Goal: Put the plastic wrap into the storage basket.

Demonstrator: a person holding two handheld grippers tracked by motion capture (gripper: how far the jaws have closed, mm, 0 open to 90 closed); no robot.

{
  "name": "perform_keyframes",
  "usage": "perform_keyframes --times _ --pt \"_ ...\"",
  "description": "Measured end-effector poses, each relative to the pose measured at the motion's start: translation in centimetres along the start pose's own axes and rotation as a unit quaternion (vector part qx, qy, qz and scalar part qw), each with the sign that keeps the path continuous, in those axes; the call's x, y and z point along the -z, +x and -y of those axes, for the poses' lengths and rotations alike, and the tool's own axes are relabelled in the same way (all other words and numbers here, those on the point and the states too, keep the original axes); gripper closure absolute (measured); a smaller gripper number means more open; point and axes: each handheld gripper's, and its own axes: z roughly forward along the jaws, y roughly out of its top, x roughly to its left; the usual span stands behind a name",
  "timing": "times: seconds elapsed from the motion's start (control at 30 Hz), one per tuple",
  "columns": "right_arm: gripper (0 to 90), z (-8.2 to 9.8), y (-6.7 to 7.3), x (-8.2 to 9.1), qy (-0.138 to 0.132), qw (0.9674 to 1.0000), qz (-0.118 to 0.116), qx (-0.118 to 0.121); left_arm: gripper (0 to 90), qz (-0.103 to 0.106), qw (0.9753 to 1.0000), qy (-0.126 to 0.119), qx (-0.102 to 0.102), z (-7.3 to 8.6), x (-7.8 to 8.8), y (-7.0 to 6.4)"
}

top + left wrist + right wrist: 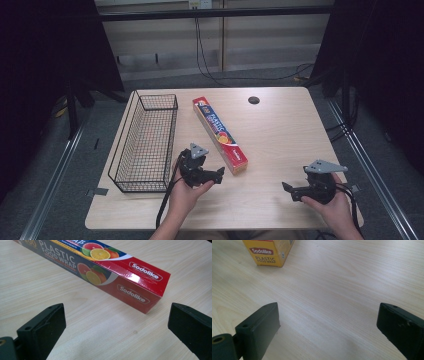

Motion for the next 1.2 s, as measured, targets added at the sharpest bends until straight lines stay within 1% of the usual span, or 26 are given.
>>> perform_keyframes --times 0.07,0.17,0.2,0.23,0.27,0.3,0.33,0.37,0.4,0.47,0.5,0.57,0.6,0.63,0.67,0.7,0.77,0.8,0.87,0.97,1.0,1.07,1.1,1.13,1.17,1.2 --pt "4.3 0.0 0.0 0.0 -0.001 1.0000 0.001 0.001 1.4 0.002 1.0000 -0.002 0.004 -0.1 -0.1 -0.1" --pt "4.5 0.0 -0.1 0.0 -0.003 1.0000 0.003 0.000 1.3 0.002 0.9999 0.004 0.009 -0.4 -0.1 -0.1" --pt "4.6 0.0 -0.1 0.0 -0.001 1.0000 0.003 0.000 1.3 0.000 0.9998 0.006 0.017 -0.6 -0.2 0.0" --pt "4.6 0.0 -0.1 -0.1 -0.001 1.0000 0.005 0.001 1.3 -0.001 0.9998 0.011 0.016 -0.8 -0.2 0.2" --pt "4.6 0.0 -0.1 -0.1 0.001 1.0000 0.007 0.000 1.3 -0.003 0.9997 0.014 0.021 -1.0 -0.2 0.3" --pt "4.6 0.0 -0.1 -0.1 0.001 1.0000 0.007 0.000 1.3 -0.003 0.9997 0.014 0.021 -1.0 -0.2 0.3" --pt "4.7 0.0 -0.1 -0.1 0.001 1.0000 0.005 -0.001 1.3 -0.007 0.9995 0.012 0.029 -1.7 -0.2 0.6" --pt "4.7 0.0 -0.1 -0.1 0.001 1.0000 0.005 -0.001 1.3 -0.007 0.9995 0.012 0.029 -1.7 -0.2 0.6" --pt "4.8 0.0 -0.1 -0.2 0.001 1.0000 0.005 0.000 1.3 -0.010 0.9991 0.009 0.040 -2.2 -0.3 0.7" --pt "4.9 -0.1 0.0 -0.2 0.001 1.0000 0.005 0.002 1.3 -0.010 0.9987 0.010 0.048 -3.1 -0.2 1.2" --pt "4.8 -0.1 0.0 -0.2 0.000 1.0000 0.004 0.004 1.3 -0.013 0.9983 0.010 0.055 -3.9 -0.2 1.5" --pt "4.9 -0.1 0.0 -0.2 0.000 1.0000 0.005 0.002 1.3 -0.017 0.9977 0.008 0.065 -4.7 -0.4 1.7" --pt "4.8 -0.1 0.0 -0.2 -0.001 1.0000 0.004 0.002 1.3 -0.021 0.9976 0.012 0.065 -5.1 -0.5 1.9" --pt "4.8 -0.1 0.0 -0.2 -0.001 1.0000 0.004 0.002 1.3 -0.021 0.9976 0.012 0.065 -5.1 -0.5 1.9" --pt "4.8 -0.1 0.0 -0.2 -0.002 1.0000 0.004 0.002 1.3 -0.027 0.9977 0.017 0.060 -5.5 -0.7 2.0" --pt "4.9 -0.1 0.0 -0.2 -0.001 1.0000 0.003 0.001 1.3 -0.028 0.9968 0.019 0.072 -6.1 -1.1 2.0" --pt "4.9 -0.1 -0.1 -0.2 -0.001 1.0000 0.002 0.003 1.3 -0.029 0.9965 0.023 0.074 -6.4 -1.4 2.0" --pt "4.8 -0.1 0.0 -0.2 -0.001 1.0000 0.002 0.002 1.3 -0.033 0.9959 0.025 0.080 -6.9 -1.9 2.1" --pt "4.8 -0.1 -0.1 -0.2 -0.001 1.0000 0.003 0.002 1.4 -0.040 0.9951 0.027 0.086 -7.5 -2.5 2.1" --pt "4.8 -0.1 0.0 -0.2 -0.002 1.0000 0.002 0.002 1.4 -0.043 0.9947 0.034 0.087 -7.9 -3.0 2.2" --pt "4.8 -0.1 -0.1 -0.2 -0.002 1.0000 0.001 0.002 1.5 -0.049 0.9944 0.035 0.087 -8.2 -3.3 2.3" --pt "4.8 -0.1 -0.1 -0.1 -0.002 1.0000 0.001 0.002 1.8 -0.052 0.9939 0.035 0.091 -8.6 -3.7 2.4" --pt "4.8 -0.1 -0.1 -0.1 -0.002 1.0000 0.000 0.002 1.8 -0.059 0.9937 0.038 0.088 -8.9 -4.0 2.4" --pt "4.8 -0.1 -0.1 -0.1 -0.002 1.0000 0.000 0.002 1.8 -0.059 0.9937 0.038 0.088 -8.9 -4.0 2.4" --pt "4.8 -0.1 -0.1 -0.1 -0.003 1.0000 0.000 0.003 1.8 -0.061 0.9928 0.042 0.094 -9.3 -4.5 2.4" --pt "4.8 -0.1 -0.1 -0.2 -0.002 1.0000 0.000 0.004 1.8 -0.063 0.9929 0.044 0.091 -9.4 -4.7 2.5"
